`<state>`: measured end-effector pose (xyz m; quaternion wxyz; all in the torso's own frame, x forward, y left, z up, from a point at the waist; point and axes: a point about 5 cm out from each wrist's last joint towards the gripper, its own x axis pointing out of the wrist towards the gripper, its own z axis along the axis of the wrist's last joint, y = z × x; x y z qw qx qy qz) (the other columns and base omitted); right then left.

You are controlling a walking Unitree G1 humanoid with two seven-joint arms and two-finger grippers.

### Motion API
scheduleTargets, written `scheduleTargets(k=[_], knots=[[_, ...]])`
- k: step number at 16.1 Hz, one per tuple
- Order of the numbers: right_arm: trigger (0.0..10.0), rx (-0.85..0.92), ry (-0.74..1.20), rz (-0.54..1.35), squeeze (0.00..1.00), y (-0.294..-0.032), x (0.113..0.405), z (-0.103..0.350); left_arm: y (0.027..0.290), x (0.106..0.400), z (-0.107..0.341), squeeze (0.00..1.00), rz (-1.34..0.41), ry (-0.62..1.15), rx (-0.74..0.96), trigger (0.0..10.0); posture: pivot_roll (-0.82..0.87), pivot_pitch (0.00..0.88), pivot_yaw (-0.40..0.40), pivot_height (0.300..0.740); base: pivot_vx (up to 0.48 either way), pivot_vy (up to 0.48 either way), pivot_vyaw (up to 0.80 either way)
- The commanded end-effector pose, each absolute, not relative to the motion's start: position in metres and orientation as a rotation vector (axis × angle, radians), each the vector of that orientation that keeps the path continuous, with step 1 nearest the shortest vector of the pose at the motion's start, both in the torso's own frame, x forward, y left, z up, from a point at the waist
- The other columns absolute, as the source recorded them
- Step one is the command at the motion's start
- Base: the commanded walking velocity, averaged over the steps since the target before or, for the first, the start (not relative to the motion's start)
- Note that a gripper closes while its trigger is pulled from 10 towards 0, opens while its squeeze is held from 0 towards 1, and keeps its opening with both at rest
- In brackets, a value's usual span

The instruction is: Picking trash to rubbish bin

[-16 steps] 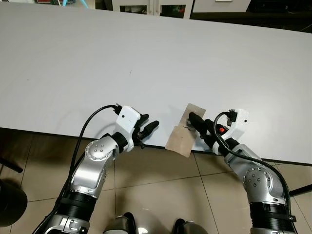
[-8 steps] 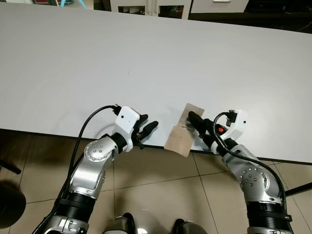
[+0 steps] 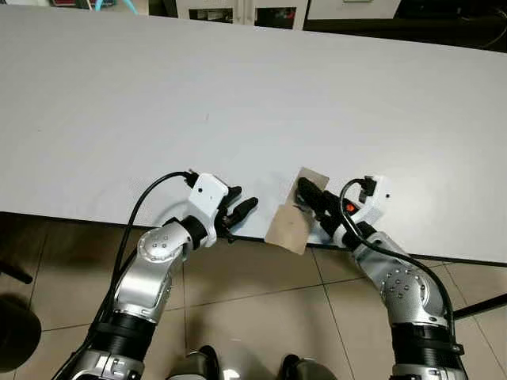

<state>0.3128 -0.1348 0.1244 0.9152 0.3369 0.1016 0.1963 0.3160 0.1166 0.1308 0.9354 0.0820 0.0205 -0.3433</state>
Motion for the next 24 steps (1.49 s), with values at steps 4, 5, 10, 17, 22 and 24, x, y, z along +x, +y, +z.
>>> scheduleTargets(k=[4,5,10,17,22,24], knots=[[4.2,0.689,0.263,0.424,0.00,-0.1273,0.3111,0.1175,0.1151,0.3143,0.1295,0.00,-0.703,0.044,0.183,10.0,-0.04,0.198,-0.038,0.740,0.000,0.000,0.00],[3.1,0.688,0.265,0.423,0.00,-0.1276,0.3109,0.1169,0.1153,0.3143,0.1296,0.00,-0.702,0.043,0.184,10.0,-0.04,0.197,-0.039,0.740,0.000,0.000,0.00],[0.0,0.676,0.275,0.412,0.00,-0.1292,0.3102,0.1140,0.1152,0.3143,0.1295,0.00,-0.705,0.043,0.185,10.0,-0.05,0.194,-0.036,0.740,0.000,0.000,0.00],[0.0,0.667,0.273,0.410,0.00,-0.1304,0.3100,0.1125,0.1148,0.3153,0.1304,0.00,-0.707,0.040,0.189,10.0,-0.05,0.187,-0.032,0.740,0.000,0.000,0.00],[0.0,0.664,0.272,0.410,0.00,-0.1306,0.3104,0.1127,0.1145,0.3156,0.1300,0.00,-0.707,0.041,0.189,10.0,-0.05,0.189,-0.034,0.740,0.000,0.000,0.00],[0.0,0.663,0.271,0.409,0.00,-0.1306,0.3107,0.1128,0.1151,0.3157,0.1298,0.00,-0.704,0.042,0.189,10.0,-0.04,0.190,-0.034,0.740,0.000,0.000,0.00]])
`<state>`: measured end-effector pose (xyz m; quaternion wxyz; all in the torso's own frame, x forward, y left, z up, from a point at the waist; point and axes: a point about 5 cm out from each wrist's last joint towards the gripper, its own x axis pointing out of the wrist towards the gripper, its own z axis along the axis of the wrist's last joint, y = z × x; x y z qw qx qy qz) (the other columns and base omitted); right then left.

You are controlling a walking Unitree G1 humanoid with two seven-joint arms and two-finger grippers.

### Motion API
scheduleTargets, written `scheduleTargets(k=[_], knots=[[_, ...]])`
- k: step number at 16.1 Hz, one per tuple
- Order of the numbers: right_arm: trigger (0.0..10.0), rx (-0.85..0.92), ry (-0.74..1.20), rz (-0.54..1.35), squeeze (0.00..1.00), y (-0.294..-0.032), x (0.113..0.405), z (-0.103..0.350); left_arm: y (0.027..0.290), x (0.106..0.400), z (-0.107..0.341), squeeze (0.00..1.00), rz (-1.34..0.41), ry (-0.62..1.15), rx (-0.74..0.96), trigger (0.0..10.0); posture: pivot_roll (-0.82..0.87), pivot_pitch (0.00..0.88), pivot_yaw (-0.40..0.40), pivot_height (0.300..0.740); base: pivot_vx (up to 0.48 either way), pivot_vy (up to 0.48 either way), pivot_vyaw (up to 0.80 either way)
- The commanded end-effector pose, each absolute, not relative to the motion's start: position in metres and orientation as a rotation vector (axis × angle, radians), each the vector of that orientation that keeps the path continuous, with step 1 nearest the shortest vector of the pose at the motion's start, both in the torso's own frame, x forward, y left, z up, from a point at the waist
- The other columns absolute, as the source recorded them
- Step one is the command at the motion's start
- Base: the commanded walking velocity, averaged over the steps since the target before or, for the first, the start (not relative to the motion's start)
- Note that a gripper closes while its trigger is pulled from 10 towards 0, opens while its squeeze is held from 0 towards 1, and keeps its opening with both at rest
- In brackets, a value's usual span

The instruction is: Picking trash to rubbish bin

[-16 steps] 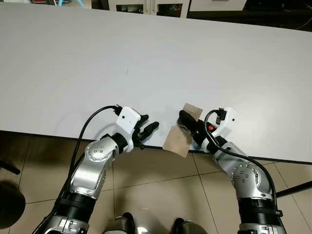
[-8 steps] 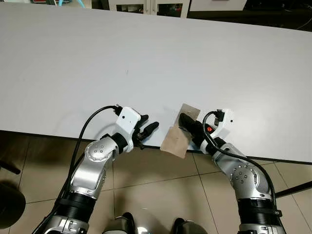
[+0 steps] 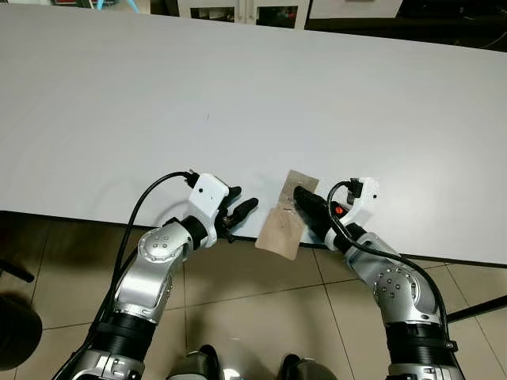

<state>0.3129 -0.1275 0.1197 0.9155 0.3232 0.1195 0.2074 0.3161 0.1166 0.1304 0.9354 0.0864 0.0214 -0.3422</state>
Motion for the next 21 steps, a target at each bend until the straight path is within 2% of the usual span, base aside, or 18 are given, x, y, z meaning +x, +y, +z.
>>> scheduleTargets(k=[1,17,19,20,21], knots=[[0.0,0.664,0.270,0.409,0.00,-0.131,0.311,0.113,0.115,0.316,0.130,0.00,-0.703,0.042,0.188,10.0,-0.04,0.190,-0.034,0.740,0.000,0.000,0.00],[0.0,0.659,0.247,0.388,0.00,-0.132,0.313,0.113,0.115,0.318,0.132,0.00,-0.705,0.037,0.193,10.0,-0.04,0.184,-0.022,0.740,0.000,0.000,0.00],[0.0,0.642,0.203,0.358,0.00,-0.139,0.319,0.121,0.115,0.320,0.133,0.00,-0.687,0.029,0.204,10.0,-0.04,0.178,-0.017,0.740,0.000,0.000,0.00],[7.1,0.624,0.179,0.341,0.00,-0.143,0.323,0.127,0.116,0.322,0.134,0.00,-0.667,0.022,0.210,10.0,-0.04,0.173,-0.014,0.740,0.000,0.000,0.00],[10.0,0.611,0.162,0.327,0.00,-0.146,0.327,0.131,0.116,0.324,0.135,0.00,-0.646,0.013,0.210,10.0,-0.05,0.168,-0.012,0.740,0.000,0.000,0.00]])
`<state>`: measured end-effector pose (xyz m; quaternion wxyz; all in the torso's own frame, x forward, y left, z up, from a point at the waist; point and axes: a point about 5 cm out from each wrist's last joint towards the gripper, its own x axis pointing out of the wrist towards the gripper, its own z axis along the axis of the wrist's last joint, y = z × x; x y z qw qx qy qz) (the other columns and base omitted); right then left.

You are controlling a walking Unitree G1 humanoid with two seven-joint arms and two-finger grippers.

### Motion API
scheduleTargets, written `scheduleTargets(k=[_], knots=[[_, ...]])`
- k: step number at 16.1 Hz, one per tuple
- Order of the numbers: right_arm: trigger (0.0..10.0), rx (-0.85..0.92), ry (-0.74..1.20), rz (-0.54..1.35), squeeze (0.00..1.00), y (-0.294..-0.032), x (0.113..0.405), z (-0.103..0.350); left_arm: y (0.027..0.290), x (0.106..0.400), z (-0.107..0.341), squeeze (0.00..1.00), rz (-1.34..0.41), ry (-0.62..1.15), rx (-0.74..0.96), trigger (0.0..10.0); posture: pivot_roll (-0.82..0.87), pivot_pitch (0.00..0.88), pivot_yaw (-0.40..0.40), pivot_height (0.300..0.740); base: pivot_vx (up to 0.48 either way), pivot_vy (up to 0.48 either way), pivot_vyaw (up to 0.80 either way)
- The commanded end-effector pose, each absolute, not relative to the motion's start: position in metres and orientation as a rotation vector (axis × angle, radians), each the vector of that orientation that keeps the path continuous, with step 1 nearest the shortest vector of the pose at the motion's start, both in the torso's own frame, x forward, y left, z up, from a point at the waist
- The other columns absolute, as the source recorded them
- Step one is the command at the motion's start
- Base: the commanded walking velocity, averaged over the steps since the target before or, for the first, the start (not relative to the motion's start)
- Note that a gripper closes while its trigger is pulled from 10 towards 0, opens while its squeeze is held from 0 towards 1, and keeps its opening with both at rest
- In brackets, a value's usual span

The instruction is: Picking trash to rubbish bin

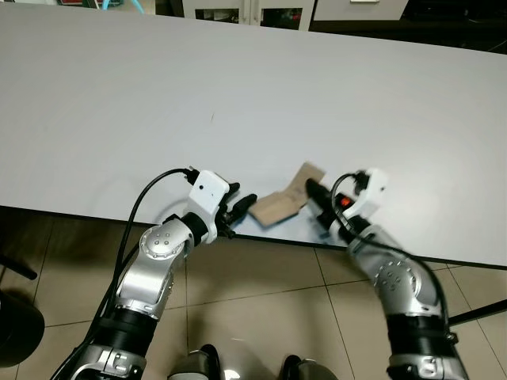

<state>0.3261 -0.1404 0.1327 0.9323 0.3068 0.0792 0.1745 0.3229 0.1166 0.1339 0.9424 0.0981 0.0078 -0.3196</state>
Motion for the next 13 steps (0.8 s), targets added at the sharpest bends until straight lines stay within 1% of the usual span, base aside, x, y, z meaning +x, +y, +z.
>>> scheduleTargets(k=[1,2,4,6,7,8,9,11,13], knots=[[10.0,0.616,0.152,0.321,0.00,-0.147,0.329,0.134,0.117,0.326,0.135,0.00,-0.632,0.007,0.204,10.0,-0.05,0.166,-0.012,0.740,0.000,0.000,0.00],[10.0,0.617,0.123,0.316,0.00,-0.149,0.332,0.141,0.118,0.330,0.138,0.00,-0.577,-0.010,0.197,10.0,-0.05,0.159,-0.011,0.740,0.000,0.000,0.00],[10.0,0.615,0.092,0.306,0.00,-0.151,0.335,0.148,0.119,0.335,0.142,0.00,-0.526,-0.032,0.180,10.0,-0.05,0.152,-0.007,0.740,0.000,0.000,0.00],[10.0,0.581,0.027,0.247,0.00,-0.158,0.343,0.163,0.124,0.343,0.155,0.00,-0.411,-0.093,0.148,10.0,-0.05,0.139,0.000,0.740,0.000,0.000,0.00],[10.0,0.516,-0.017,0.197,0.00,-0.163,0.347,0.172,0.128,0.348,0.163,0.00,-0.345,-0.130,0.134,10.0,-0.05,0.136,0.001,0.740,0.000,0.000,0.00],[10.0,0.486,-0.039,0.158,0.00,-0.166,0.349,0.176,0.130,0.349,0.165,0.00,-0.317,-0.147,0.129,10.0,-0.05,0.126,0.006,0.740,0.000,0.000,0.00],[10.0,0.414,-0.076,0.113,0.00,-0.170,0.351,0.183,0.132,0.350,0.169,0.00,-0.285,-0.189,0.149,10.0,-0.05,0.121,0.010,0.740,0.000,0.000,0.00],[10.0,0.335,-0.150,0.063,0.00,-0.172,0.353,0.196,0.130,0.352,0.183,0.00,-0.249,-0.243,0.125,10.0,-0.05,0.107,0.018,0.740,0.000,0.000,0.00],[10.0,0.272,-0.200,0.009,0.00,-0.173,0.354,0.201,0.129,0.354,0.186,0.00,-0.208,-0.266,0.102,10.0,-0.05,0.087,0.029,0.740,0.000,0.000,0.00]])
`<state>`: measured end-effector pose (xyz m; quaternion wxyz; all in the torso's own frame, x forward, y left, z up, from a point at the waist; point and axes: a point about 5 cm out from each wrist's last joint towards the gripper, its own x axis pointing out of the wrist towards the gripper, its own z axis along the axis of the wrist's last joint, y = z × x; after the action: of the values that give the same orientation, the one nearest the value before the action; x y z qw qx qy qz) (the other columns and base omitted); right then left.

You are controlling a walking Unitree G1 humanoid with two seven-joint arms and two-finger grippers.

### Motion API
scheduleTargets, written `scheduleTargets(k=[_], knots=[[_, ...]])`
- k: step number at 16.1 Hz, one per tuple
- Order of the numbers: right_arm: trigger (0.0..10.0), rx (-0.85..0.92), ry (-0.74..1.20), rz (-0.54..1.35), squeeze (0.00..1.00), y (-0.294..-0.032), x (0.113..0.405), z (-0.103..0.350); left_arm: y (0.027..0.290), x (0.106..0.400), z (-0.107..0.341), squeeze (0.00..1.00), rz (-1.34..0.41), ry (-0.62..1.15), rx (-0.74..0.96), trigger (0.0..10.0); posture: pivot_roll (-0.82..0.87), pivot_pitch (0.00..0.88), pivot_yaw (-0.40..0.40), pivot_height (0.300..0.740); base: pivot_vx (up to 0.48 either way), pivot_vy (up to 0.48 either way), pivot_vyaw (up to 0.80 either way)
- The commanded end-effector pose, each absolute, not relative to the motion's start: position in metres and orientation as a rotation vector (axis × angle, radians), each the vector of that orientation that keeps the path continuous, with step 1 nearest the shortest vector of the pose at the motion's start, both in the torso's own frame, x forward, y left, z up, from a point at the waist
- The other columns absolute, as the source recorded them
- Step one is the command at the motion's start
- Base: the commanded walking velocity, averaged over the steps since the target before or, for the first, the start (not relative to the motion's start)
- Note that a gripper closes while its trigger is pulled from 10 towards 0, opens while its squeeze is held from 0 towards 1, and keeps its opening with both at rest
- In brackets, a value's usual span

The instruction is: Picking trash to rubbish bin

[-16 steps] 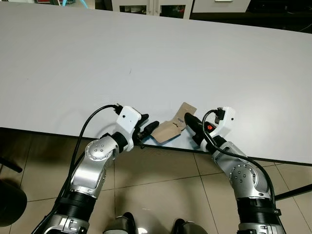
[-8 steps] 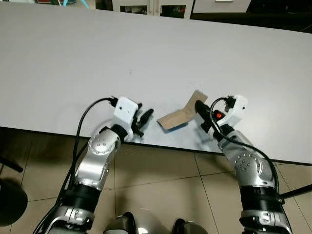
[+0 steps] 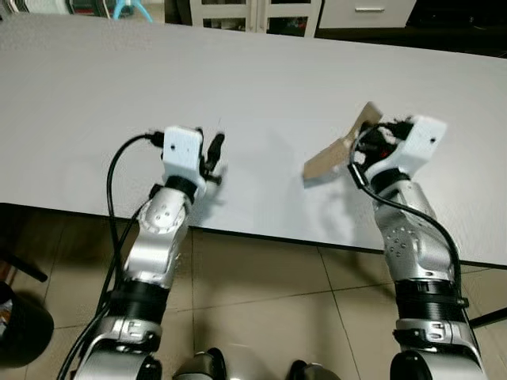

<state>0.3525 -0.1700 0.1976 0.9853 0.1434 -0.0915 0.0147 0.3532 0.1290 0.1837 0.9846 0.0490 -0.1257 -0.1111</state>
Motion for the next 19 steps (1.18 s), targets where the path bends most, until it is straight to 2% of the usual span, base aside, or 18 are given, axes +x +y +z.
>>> scheduleTargets(k=[1,9,14,19], knots=[[10.0,0.258,-0.213,-0.016,0.00,-0.174,0.353,0.200,0.129,0.354,0.187,0.00,-0.193,-0.277,0.090,10.0,-0.05,0.075,0.034,0.740,0.000,0.000,0.00],[10.0,0.194,-0.220,-0.103,0.00,-0.175,0.345,0.184,0.122,0.348,0.180,0.00,-0.147,-0.310,0.087,10.0,-0.07,0.000,0.067,0.740,0.000,0.000,0.00],[10.0,0.208,-0.190,-0.138,0.00,-0.173,0.344,0.169,0.106,0.346,0.170,0.00,-0.181,-0.282,0.060,10.0,-0.09,0.000,0.076,0.740,0.000,0.000,0.00],[10.0,0.211,-0.170,-0.122,0.00,-0.163,0.347,0.165,0.104,0.349,0.169,0.00,-0.162,-0.276,0.064,10.0,-0.07,0.000,0.062,0.740,0.000,0.000,0.00]])
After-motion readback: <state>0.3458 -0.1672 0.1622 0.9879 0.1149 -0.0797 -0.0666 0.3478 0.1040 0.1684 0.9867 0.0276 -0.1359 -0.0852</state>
